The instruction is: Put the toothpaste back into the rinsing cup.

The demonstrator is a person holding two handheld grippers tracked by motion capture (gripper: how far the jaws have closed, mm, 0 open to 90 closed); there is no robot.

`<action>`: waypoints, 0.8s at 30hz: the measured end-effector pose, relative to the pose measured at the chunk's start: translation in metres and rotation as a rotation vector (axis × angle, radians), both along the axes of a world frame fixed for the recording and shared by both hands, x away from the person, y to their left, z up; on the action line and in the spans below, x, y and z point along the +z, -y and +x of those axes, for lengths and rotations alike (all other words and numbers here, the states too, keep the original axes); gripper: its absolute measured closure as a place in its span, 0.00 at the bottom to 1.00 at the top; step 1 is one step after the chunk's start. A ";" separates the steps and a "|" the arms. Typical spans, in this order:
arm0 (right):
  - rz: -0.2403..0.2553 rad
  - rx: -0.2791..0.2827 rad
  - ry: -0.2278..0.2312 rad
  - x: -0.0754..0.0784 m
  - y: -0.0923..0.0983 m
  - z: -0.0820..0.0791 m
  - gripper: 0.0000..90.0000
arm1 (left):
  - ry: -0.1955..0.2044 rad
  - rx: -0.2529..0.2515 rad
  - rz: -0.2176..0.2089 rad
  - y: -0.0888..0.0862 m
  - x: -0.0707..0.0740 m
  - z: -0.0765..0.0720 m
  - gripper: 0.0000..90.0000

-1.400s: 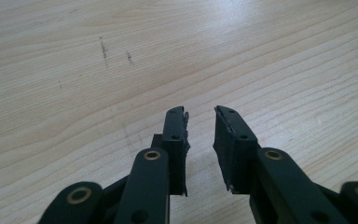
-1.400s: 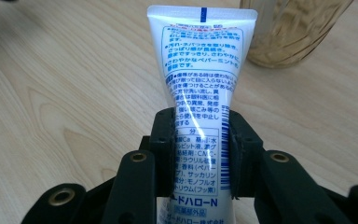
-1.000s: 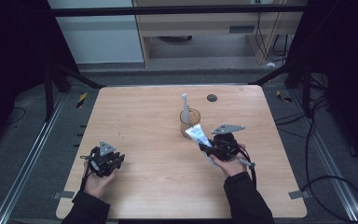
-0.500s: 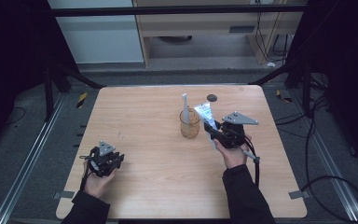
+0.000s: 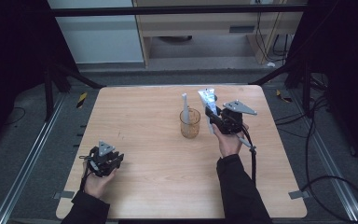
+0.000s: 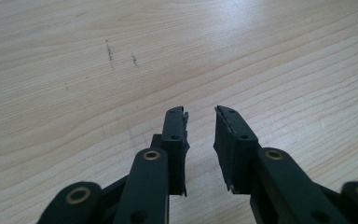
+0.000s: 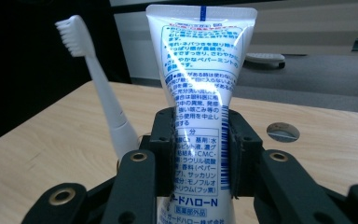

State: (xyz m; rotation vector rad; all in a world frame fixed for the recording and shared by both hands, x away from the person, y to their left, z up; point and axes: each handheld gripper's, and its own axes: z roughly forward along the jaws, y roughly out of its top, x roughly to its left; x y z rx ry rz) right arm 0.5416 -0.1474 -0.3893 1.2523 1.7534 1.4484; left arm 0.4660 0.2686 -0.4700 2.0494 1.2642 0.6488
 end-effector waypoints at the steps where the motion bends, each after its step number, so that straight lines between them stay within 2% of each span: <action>1: 0.006 -0.006 0.005 0.000 0.000 0.002 0.76 | 0.000 0.000 -0.001 0.000 0.000 0.000 0.80; 17: 0.025 -0.058 0.032 0.001 -0.014 0.040 0.76 | 0.004 0.005 -0.003 -0.001 0.000 0.001 0.80; 24: 0.080 -0.066 0.044 -0.005 -0.015 0.049 0.76 | 0.005 0.005 -0.002 -0.001 0.000 0.001 0.80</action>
